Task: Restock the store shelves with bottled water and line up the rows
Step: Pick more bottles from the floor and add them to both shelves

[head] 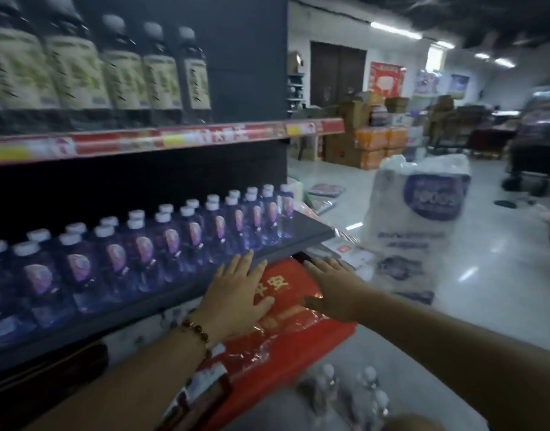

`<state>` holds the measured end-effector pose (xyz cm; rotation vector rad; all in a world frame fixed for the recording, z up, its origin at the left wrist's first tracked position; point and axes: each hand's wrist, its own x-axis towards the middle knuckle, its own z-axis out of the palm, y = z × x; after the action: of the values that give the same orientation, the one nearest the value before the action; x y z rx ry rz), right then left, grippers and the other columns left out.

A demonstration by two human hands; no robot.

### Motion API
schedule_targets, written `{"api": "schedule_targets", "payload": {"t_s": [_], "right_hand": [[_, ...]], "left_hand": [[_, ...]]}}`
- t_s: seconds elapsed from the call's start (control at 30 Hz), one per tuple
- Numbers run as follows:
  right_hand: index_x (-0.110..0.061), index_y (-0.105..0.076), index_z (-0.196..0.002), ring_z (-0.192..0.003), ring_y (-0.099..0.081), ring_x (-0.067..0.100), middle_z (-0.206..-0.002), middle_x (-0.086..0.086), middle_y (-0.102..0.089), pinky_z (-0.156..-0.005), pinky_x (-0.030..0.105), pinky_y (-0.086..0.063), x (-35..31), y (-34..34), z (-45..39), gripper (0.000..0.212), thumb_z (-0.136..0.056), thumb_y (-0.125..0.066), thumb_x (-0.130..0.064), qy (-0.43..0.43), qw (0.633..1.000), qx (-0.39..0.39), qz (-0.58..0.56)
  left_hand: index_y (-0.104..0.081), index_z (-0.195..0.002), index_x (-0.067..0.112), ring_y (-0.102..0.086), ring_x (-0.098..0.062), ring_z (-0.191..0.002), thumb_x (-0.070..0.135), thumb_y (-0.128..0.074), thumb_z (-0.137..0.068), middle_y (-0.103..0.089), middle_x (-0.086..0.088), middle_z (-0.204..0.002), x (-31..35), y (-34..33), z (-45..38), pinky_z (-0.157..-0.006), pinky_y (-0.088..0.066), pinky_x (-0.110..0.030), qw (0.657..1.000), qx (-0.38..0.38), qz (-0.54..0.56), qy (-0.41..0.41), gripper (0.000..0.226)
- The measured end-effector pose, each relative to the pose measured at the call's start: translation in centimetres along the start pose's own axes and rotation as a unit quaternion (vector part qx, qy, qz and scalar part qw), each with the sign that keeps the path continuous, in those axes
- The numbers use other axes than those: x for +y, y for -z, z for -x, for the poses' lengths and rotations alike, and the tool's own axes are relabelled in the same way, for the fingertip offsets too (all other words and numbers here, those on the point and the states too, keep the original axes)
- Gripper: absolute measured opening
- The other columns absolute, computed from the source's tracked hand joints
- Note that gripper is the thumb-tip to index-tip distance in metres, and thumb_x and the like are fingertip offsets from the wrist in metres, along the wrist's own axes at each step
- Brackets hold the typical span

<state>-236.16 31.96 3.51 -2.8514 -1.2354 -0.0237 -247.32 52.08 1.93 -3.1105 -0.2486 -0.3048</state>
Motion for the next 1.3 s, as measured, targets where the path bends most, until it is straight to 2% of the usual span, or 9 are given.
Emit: {"api": "schedule_targets", "payload": {"t_s": [0.17,0.4,0.53,0.7,0.9,1.03,1.1,1.17,1.3], "right_hand": [[-0.018,-0.006,-0.160,-0.152,-0.013,0.036,-0.166,0.012,-0.015,-0.124,0.045,-0.014,7.9,-8.0,4.5,0.090,-0.094,-0.046,-0.064,-0.091,0.992,-0.084,-0.023],[-0.014,-0.020,-0.157,-0.146,-0.031,0.031,-0.160,0.010,-0.030,-0.118,0.041,-0.029,14.6,-19.4,8.9,0.083,-0.095,-0.051,-0.059,-0.217,0.956,-0.185,-0.076],[-0.015,-0.022,-0.155,-0.141,-0.038,0.032,-0.157,0.011,-0.035,-0.115,0.042,-0.035,16.5,-26.1,10.6,0.083,-0.093,-0.056,-0.056,-0.263,0.931,-0.236,-0.093],[-0.019,-0.026,-0.153,-0.132,-0.047,0.033,-0.150,0.010,-0.043,-0.107,0.043,-0.042,18.1,-32.7,11.7,0.078,-0.091,-0.059,-0.052,-0.329,0.890,-0.296,-0.114],[-0.018,-0.054,-0.126,-0.110,-0.060,0.026,-0.122,0.005,-0.059,-0.087,0.033,-0.048,19.8,-35.9,12.0,0.039,-0.090,-0.064,-0.030,-0.383,0.883,-0.225,-0.148],[-0.013,-0.058,-0.116,-0.103,-0.063,0.028,-0.115,0.007,-0.060,-0.079,0.033,-0.047,20.3,-36.3,11.7,0.034,-0.090,-0.069,-0.031,-0.369,0.897,-0.205,-0.131],[-0.011,-0.058,-0.113,-0.101,-0.064,0.028,-0.113,0.008,-0.061,-0.079,0.035,-0.048,20.1,-36.3,11.7,0.033,-0.091,-0.069,-0.032,-0.345,0.910,-0.203,-0.111],[-0.010,-0.058,-0.114,-0.100,-0.063,0.028,-0.113,0.009,-0.061,-0.079,0.035,-0.048,19.8,-35.7,11.5,0.034,-0.092,-0.067,-0.035,-0.325,0.919,-0.198,-0.101],[-0.012,-0.059,-0.112,-0.096,-0.062,0.025,-0.110,0.007,-0.062,-0.082,0.036,-0.053,19.3,-31.9,11.1,0.038,-0.094,-0.060,-0.046,-0.300,0.933,-0.179,-0.091]], "left_hand": [[-0.011,-0.162,0.028,-0.003,-0.027,-0.156,0.062,-0.042,-0.096,0.001,-0.007,-0.170,7.3,-9.7,-2.0,-0.125,-0.010,-0.045,0.994,-0.089,0.011,-0.069,0.080],[-0.020,-0.159,0.022,-0.013,-0.031,-0.154,0.050,-0.045,-0.099,-0.009,-0.010,-0.169,14.0,-22.5,-3.6,-0.123,-0.017,-0.045,0.969,-0.208,0.025,-0.135,0.071],[-0.024,-0.157,0.020,-0.027,-0.031,-0.148,0.045,-0.046,-0.099,-0.022,-0.014,-0.164,18.1,-28.9,-4.3,-0.120,-0.024,-0.044,0.954,-0.232,0.027,-0.185,0.068],[-0.036,-0.148,0.022,-0.045,-0.033,-0.133,0.047,-0.045,-0.089,-0.036,-0.008,-0.154,22.7,-35.2,-5.8,-0.107,-0.039,-0.047,0.936,-0.259,0.056,-0.230,0.065],[-0.038,-0.142,0.019,-0.060,-0.034,-0.115,0.036,-0.057,-0.096,-0.041,-0.006,-0.147,24.5,-39.2,-8.3,-0.090,-0.050,-0.043,0.918,-0.307,0.095,-0.231,0.053],[-0.054,-0.117,0.015,-0.064,-0.029,-0.097,0.022,-0.060,-0.096,-0.050,-0.003,-0.126,24.7,-40.6,-9.8,-0.076,-0.047,-0.035,0.926,-0.299,0.119,-0.196,0.023],[-0.055,-0.107,0.016,-0.064,-0.021,-0.089,0.025,-0.057,-0.095,-0.060,-0.002,-0.115,24.2,-41.0,-9.9,-0.080,-0.053,-0.037,0.926,-0.305,0.144,-0.171,0.015],[-0.055,-0.101,0.021,-0.065,-0.017,-0.087,0.035,-0.060,-0.088,-0.067,0.000,-0.107,23.4,-41.0,-9.5,-0.079,-0.056,-0.039,0.925,-0.304,0.161,-0.162,0.020],[-0.058,-0.108,0.024,-0.062,-0.017,-0.100,0.043,-0.067,-0.087,-0.062,0.006,-0.111,21.3,-36.7,-7.2,-0.085,-0.051,-0.036,0.930,-0.276,0.215,-0.110,0.030]]}}
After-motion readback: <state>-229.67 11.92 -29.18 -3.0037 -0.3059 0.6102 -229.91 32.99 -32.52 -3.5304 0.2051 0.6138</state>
